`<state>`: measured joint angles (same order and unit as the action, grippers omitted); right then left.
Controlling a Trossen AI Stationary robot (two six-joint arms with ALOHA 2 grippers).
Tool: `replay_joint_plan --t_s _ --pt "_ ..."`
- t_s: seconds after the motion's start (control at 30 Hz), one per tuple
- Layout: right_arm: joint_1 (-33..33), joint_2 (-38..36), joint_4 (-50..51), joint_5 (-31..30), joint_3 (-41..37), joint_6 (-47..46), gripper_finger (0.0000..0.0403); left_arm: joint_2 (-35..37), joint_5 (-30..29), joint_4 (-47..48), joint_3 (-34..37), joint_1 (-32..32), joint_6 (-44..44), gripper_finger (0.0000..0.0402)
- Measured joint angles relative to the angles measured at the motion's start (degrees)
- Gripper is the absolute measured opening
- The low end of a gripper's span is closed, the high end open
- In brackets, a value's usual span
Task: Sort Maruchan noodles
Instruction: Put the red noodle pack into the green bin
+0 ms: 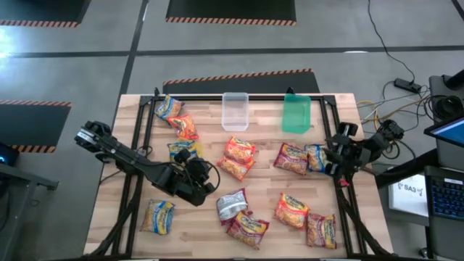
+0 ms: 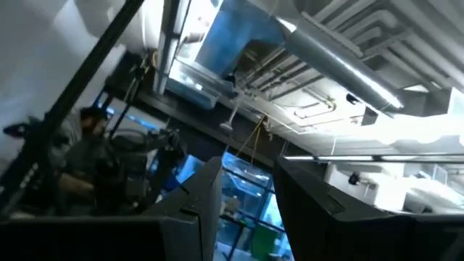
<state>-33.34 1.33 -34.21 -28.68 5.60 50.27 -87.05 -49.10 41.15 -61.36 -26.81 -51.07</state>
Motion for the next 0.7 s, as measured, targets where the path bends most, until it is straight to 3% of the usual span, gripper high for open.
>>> replay_joint_plan --t_s 0.27,0.53,0.7 --pt "0.0 0.2 0.4 0.3 0.4 -15.2 0.0116 0.0 0.0 0.1 0.0 0.0 -0.1 0.0091" --pt "0.0 0.3 0.9 0.6 0.4 -14.7 0.0116 0.0 0.0 0.0 0.0 0.1 -0.2 0.0091" --pt "0.0 0.3 0.9 0.6 0.4 -20.1 0.0116 0.0 0.0 0.1 0.0 0.2 -0.2 0.0091"
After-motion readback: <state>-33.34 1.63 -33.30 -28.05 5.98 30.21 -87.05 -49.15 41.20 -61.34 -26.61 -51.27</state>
